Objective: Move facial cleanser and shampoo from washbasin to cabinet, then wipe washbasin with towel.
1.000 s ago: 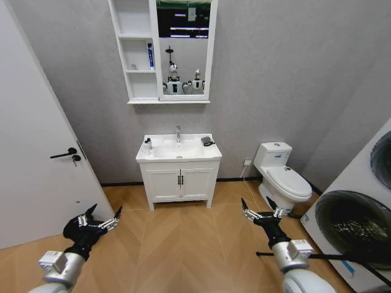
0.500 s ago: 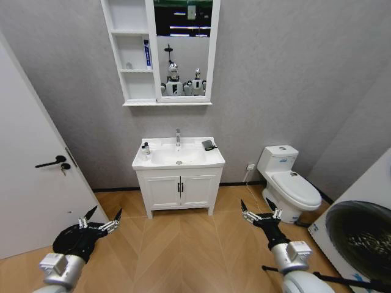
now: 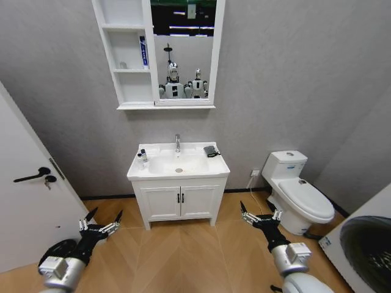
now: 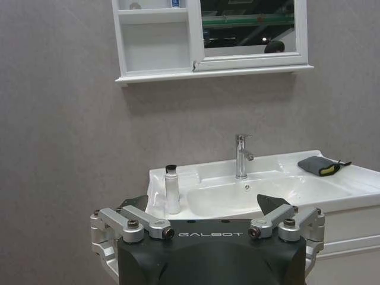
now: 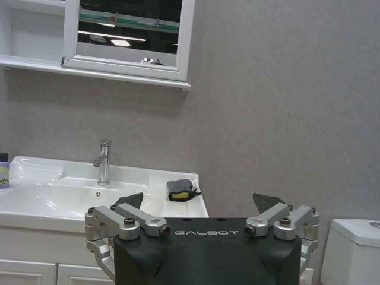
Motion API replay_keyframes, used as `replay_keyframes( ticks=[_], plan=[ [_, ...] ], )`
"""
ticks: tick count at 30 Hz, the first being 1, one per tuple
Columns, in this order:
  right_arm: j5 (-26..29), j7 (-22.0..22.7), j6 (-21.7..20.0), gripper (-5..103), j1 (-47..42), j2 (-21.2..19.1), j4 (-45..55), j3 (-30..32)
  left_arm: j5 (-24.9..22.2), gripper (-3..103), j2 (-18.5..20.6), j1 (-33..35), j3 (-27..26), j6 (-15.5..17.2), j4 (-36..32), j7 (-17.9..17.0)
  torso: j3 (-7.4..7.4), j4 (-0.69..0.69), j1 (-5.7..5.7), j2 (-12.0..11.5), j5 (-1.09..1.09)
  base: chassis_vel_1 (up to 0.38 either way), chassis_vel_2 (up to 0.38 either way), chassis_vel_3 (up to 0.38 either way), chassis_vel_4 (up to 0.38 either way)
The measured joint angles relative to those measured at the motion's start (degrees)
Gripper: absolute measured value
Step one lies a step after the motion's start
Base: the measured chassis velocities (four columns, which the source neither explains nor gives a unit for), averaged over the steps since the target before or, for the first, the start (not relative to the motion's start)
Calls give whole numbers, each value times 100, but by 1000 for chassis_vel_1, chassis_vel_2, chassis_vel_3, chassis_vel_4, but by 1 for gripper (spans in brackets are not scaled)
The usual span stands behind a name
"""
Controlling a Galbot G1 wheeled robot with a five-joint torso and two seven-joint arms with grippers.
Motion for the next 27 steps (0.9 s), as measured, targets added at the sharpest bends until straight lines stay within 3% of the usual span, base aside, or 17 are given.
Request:
replay_keyframes(
  ticks=[18,27],
  plan=[
    [135,-16,0,100,110,-82,-127,54,155,100,-136,-53,56,50,-34,14,0,-1,0,1,-1,-186,187,188,-183],
    [179,-246,58,100,171,-156,-222,23,200,100,-210,-54,45,58,-21,10,0,-1,0,1,-1,-179,178,182,-183]
  ],
)
